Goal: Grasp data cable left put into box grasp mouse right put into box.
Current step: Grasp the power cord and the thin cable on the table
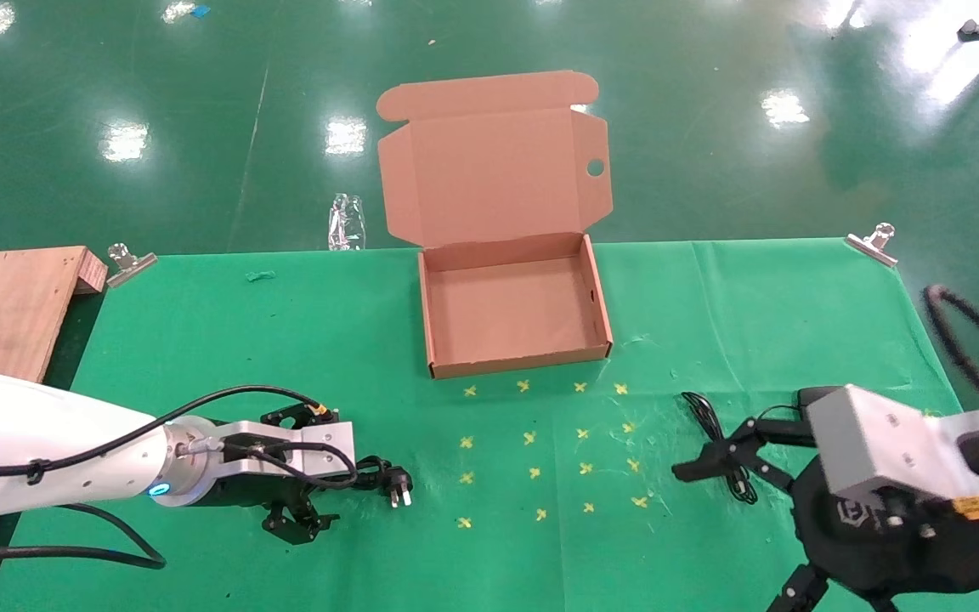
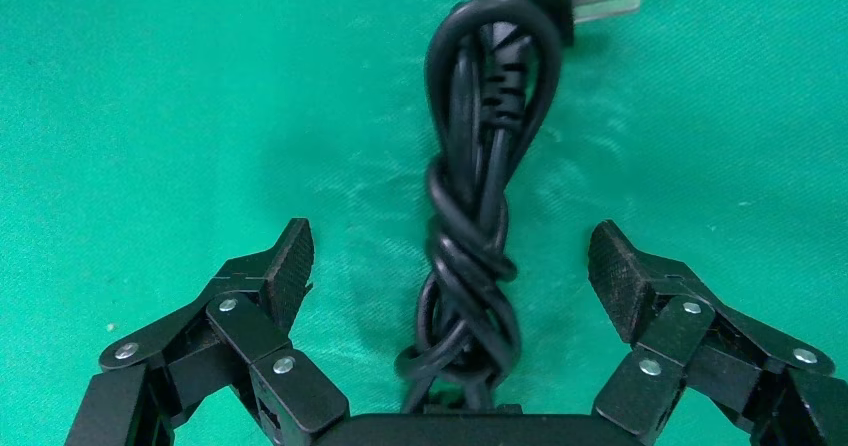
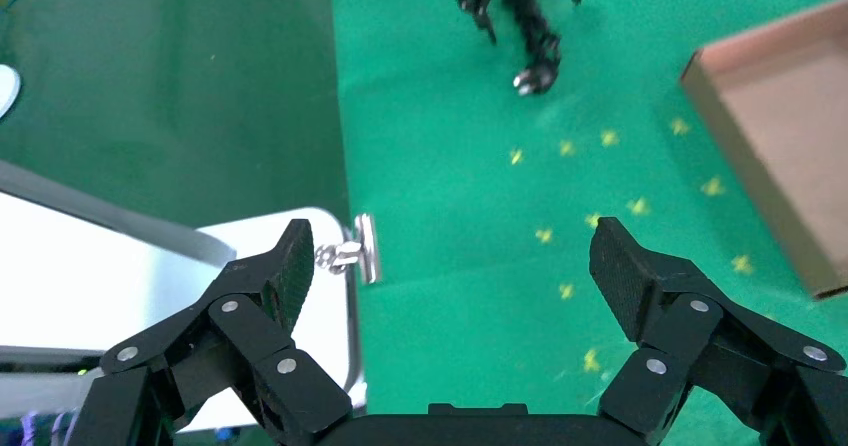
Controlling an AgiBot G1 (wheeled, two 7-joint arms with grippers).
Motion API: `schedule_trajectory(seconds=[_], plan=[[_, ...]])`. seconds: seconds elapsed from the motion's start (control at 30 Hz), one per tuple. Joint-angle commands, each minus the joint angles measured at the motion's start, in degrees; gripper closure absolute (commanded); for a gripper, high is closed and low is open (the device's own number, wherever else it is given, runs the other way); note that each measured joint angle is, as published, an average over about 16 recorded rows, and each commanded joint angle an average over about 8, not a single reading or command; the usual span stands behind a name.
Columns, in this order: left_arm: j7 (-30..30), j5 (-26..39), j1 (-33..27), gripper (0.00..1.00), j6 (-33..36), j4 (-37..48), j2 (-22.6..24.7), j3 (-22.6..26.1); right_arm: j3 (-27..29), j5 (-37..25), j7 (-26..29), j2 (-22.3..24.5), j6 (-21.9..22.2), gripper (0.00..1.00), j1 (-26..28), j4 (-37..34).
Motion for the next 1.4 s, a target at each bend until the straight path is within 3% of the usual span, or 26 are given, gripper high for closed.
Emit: schedule_trajectory(seconds=[0.03, 0.33, 0.53, 0.87, 1.23, 1.4], plan=[[-0.5, 0.7, -0.1, 0.0, 0.3, 0.0, 0.3, 0.3, -0.9, -0.8, 0.3, 0.0, 0.1, 0.0, -0.1, 0.1], [-0.7, 0.8, -0.1, 0.0, 0.4, 0.0, 0.4, 0.3, -7.3, -16.0, 10.6, -5.3, 8.5, 0.0, -4.0, -2.9], [-0.7, 0.8, -0.1, 0.0, 0.4, 0.0, 0.4, 0.3, -8.0, -21.0, 11.3, -6.3, 16.5, 0.0, -6.9, -4.5], [-0.7, 0.8, -0.1, 0.0, 0.3, 0.0, 0.4, 0.3, -6.4, -24.3, 11.7, -3.3, 32.3, 0.0, -13.0, -1.3], [-0.2, 0.7, -0.4, 0.0, 0.2, 0.9, 0.7, 0.3, -6.4, -23.5, 11.2, -3.7, 33.2, 0.0, -14.2, -2.3], [0.3, 0.4, -0.5, 0.0, 0.1, 1.5, 0.8, 0.3, -6.9, -23.1, 9.6, -5.2, 36.2, 0.0, -17.1, -6.0]])
